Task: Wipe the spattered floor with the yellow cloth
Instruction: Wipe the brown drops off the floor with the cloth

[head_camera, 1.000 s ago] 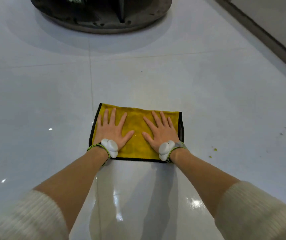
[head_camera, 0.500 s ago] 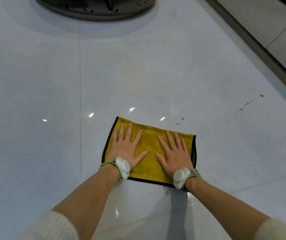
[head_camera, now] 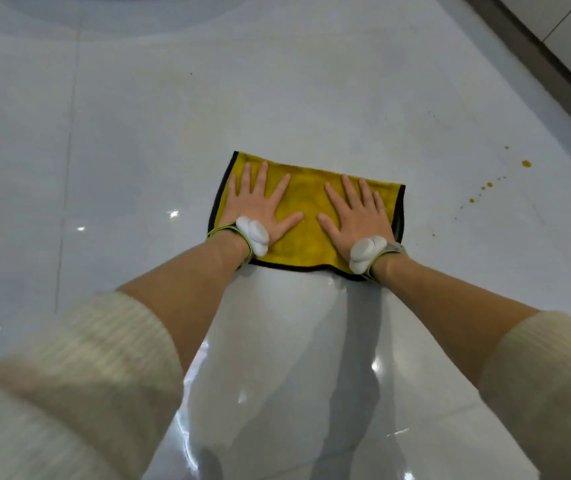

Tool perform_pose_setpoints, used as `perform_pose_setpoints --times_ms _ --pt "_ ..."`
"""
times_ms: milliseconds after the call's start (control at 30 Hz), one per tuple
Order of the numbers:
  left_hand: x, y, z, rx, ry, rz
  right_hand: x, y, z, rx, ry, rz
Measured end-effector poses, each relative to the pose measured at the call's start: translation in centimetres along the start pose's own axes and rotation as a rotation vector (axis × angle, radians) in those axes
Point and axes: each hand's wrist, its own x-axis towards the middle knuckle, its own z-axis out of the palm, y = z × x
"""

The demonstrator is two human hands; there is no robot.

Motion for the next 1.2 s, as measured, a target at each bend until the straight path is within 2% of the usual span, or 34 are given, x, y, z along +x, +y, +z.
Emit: perform_pose_setpoints --times_ms 100,300,600,833,1000,1200 --pt "3.7 0.0 0.6 0.007 0.019 0.017 2.1 1.0 0.3 -0.007 0.015 0.0" --pt "3.0 -0.1 0.5 -0.001 0.026 0.032 0.8 0.2 0.1 0.004 -0.002 0.016" --pt "-8.9 2.6 0.8 0.046 0.014 0.25 -13.7 -2.8 0.3 0.012 -0.051 0.196" --pt "-18.0 8.6 1.1 -0.024 -0.018 0.292 -25.2 -0.9 0.2 -0.01 -0.075 0.181" --pt "-16.5 10.8 1.3 0.003 -0.024 0.254 -22.6 3.3 0.1 -0.023 -0.078 0.111" --pt "-8.7 14.1 0.9 -0.016 -0.003 0.134 -14.2 10.0 -1.2 -0.053 -0.063 0.038"
